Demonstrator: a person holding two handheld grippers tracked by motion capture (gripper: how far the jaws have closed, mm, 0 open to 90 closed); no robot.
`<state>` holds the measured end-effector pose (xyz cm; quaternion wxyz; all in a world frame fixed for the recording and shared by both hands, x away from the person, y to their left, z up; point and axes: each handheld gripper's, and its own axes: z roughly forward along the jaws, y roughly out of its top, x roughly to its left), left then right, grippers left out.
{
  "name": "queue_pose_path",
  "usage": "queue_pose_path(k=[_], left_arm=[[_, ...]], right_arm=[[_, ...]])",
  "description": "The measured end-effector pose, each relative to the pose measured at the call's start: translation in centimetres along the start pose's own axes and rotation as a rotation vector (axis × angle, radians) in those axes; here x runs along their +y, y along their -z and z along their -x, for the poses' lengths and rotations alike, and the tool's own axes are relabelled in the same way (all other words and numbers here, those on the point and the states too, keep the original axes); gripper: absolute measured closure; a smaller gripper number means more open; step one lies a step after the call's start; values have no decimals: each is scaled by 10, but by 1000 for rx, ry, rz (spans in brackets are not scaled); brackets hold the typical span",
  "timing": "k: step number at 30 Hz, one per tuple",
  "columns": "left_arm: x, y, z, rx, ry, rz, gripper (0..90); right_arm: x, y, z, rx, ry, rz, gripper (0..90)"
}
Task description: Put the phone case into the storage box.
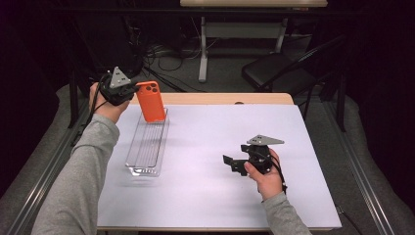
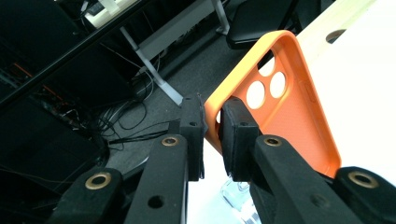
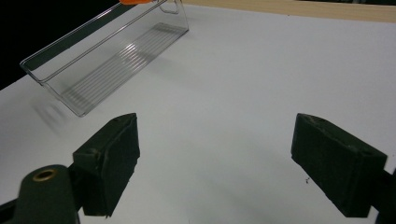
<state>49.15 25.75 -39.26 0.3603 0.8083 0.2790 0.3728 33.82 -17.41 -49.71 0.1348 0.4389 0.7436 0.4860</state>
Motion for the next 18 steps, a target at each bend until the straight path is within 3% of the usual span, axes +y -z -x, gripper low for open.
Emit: queue_pose_path(k=[18], left_arm=[[-7,-16,-5,35,-51,-3,804]], right_arm=[[-2,2,1,-8,0,0,151]])
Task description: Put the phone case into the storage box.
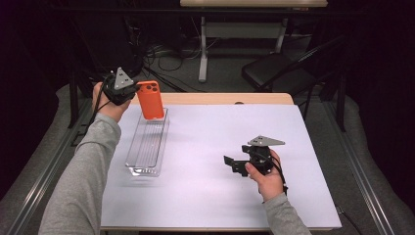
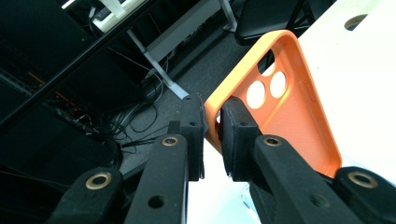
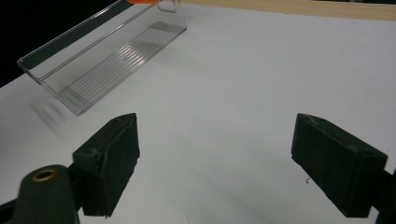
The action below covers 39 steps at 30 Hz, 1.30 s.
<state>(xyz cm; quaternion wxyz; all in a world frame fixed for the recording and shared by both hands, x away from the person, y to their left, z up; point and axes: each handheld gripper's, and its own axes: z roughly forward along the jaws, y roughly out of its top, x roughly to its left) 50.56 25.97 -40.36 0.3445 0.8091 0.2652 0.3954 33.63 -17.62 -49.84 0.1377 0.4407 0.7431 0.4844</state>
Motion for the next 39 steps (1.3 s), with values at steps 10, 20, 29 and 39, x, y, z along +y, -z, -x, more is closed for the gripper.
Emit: queue_pose_path(k=[10,20,29,39], left_arm=[[-5,-9,-2,-3,-29,5,805],[-9,-19,0,1,-53,1,805],[-13,-28,5,6,-86,-9,805],[-22,-37,11,5,-86,-4,806]], right_arm=[[-1,0,1,-2,-8,-6,150],[-2,0,3,-7,-13,-6,151],[-3,1,4,-8,-16,-6,151],[-3,1,6,-12,-22,-8,151]])
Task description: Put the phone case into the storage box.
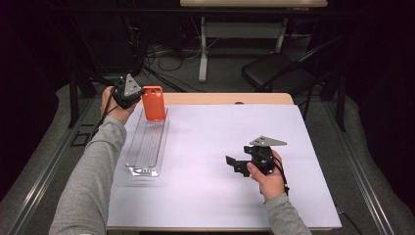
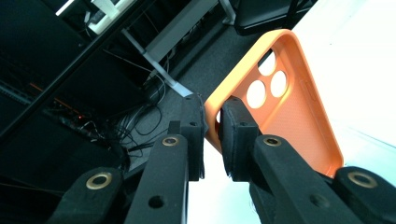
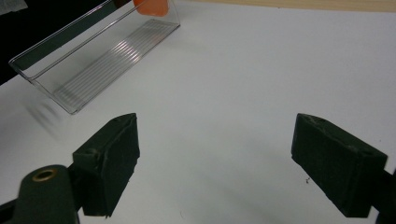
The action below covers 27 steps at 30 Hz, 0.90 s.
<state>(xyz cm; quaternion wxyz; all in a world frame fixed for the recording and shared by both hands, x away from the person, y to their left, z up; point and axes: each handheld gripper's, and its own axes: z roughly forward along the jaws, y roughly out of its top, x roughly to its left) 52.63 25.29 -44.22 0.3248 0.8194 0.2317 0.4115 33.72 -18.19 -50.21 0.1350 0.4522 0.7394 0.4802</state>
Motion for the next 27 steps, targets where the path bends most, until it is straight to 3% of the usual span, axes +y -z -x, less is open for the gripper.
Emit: queue_pose_path(k=[27], left_arm=[[-14,-8,8,23,6,21,806]], right_arm=[[-2,-2,0,1,-2,-11,151]])
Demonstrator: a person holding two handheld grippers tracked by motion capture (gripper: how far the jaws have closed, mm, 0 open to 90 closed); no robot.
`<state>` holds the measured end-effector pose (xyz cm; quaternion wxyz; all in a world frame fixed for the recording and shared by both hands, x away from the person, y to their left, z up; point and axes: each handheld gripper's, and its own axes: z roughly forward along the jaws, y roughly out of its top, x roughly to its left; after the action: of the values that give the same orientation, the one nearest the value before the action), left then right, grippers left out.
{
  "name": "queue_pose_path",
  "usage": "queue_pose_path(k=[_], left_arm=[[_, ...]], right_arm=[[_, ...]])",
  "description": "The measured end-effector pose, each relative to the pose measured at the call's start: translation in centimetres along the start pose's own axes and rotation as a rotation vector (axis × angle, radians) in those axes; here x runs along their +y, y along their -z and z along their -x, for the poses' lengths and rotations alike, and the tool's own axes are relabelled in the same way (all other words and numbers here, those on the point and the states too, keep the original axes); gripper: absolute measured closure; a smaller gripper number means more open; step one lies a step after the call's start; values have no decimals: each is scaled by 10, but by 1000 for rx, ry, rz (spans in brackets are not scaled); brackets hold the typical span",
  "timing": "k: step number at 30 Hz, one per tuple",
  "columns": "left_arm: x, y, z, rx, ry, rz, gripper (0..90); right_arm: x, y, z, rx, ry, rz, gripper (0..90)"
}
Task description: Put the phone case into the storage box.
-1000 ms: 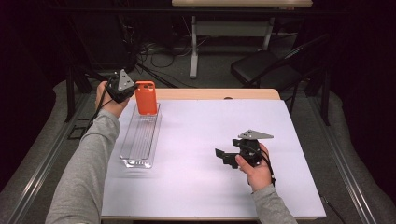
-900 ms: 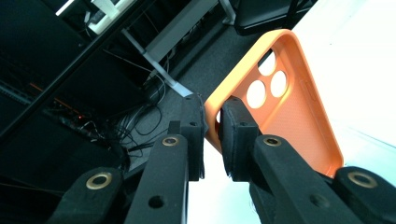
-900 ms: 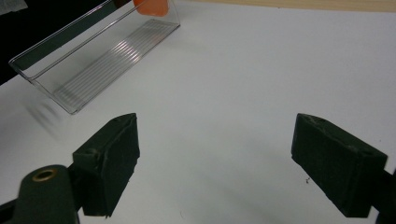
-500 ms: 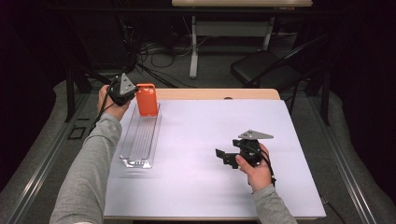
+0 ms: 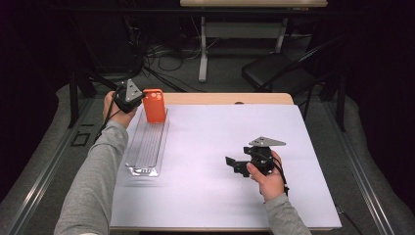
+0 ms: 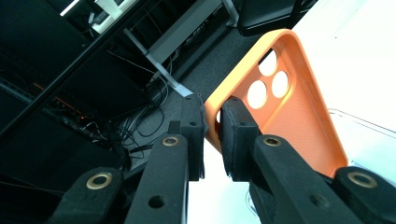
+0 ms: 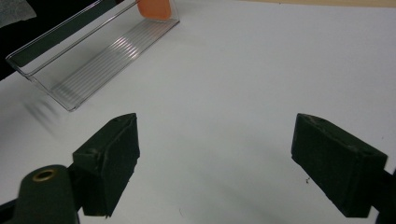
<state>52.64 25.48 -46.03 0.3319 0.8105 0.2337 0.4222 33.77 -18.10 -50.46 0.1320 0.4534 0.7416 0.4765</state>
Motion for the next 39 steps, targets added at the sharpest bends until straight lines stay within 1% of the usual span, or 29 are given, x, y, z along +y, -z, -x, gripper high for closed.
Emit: queue_pose_path(k=[2,15,19,21,27,35,39], left_arm=[[-1,0,1,-2,0,1,806],[-1,-3,4,1,-34,-6,806],[-2,-3,3,-2,-39,-2,806],[-2,-3,3,-3,-38,-4,805],[-3,-2,2,2,-54,-14,800],[-5,-2,0,8,-52,-29,796],[-7,-2,0,10,-39,-32,793]], right_arm=[[0,0,1,0,2,-1,151],[0,0,0,0,2,-1,151],[0,0,1,-1,1,-1,151],[0,0,0,-1,0,-2,151],[0,0,0,-1,4,-3,151],[-1,-1,0,0,2,-5,151],[-1,-1,0,0,4,-8,151]])
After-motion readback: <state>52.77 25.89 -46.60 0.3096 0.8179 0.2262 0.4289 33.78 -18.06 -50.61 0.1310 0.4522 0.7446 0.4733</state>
